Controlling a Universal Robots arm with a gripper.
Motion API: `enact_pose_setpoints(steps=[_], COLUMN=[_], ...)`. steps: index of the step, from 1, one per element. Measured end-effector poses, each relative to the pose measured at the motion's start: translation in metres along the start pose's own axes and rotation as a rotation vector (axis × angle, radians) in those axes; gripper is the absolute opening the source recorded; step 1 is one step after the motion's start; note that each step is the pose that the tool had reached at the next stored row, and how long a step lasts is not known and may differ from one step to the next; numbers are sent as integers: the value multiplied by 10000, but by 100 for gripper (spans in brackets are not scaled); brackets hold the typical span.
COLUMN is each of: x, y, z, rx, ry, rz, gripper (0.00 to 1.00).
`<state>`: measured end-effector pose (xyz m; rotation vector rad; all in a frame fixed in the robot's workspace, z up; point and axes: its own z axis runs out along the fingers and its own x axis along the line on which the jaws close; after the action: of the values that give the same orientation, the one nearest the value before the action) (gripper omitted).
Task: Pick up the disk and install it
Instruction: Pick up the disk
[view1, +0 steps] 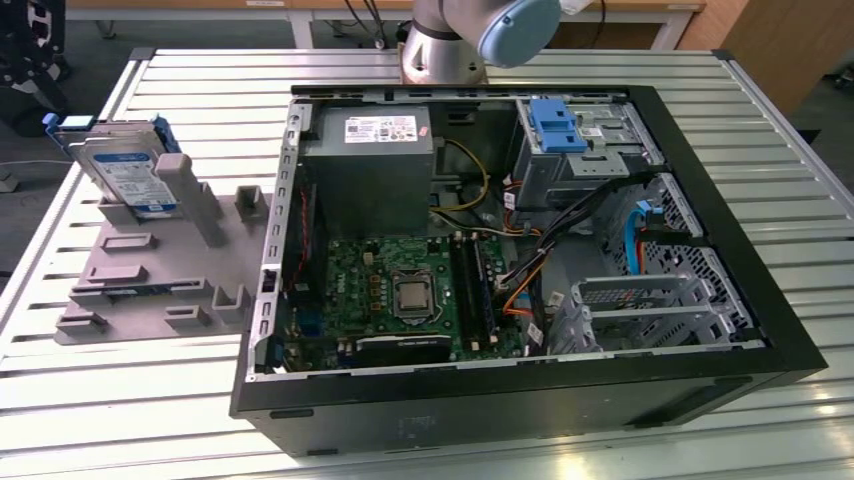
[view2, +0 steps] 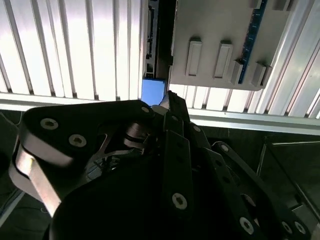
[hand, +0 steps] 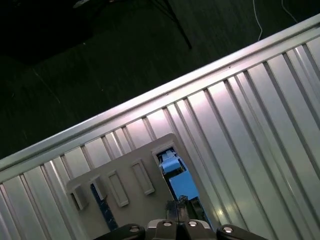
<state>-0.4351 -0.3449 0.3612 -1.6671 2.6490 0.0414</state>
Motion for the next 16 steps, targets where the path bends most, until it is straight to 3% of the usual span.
enact_pose_setpoints(steps=[4, 16], x=[-1, 1], y=[0, 0], z=[8, 56], rx=[35, -5], ry=[-15, 8], rz=[-311, -2486], gripper=[11, 11])
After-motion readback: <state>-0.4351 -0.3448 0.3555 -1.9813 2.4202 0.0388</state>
